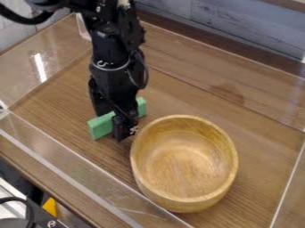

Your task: Put the green block in the brown bowl

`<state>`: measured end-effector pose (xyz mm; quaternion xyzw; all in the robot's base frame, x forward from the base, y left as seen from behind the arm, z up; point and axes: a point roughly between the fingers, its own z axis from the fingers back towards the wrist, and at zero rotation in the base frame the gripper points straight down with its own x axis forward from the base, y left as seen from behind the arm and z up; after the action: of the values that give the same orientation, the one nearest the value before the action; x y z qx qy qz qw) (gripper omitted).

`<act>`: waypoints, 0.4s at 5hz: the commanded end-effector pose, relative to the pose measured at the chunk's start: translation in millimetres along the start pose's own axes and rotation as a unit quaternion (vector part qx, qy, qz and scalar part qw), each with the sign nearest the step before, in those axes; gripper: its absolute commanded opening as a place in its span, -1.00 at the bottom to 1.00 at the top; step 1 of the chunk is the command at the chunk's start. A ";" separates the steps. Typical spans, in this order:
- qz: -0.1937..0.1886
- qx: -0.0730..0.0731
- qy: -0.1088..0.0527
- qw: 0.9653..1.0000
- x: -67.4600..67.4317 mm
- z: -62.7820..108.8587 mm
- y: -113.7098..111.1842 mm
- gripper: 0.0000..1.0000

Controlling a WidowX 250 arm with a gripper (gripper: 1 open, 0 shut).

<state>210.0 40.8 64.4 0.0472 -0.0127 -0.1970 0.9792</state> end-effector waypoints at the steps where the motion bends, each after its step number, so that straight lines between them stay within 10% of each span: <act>1: 0.036 0.008 -0.012 0.999 1.5 10.8 6.9 1.00; 2: 0.062 0.009 -0.011 0.998 0.9 15.7 9.5 1.00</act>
<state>205.9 44.8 70.0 0.0445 -0.0046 -0.1415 0.9889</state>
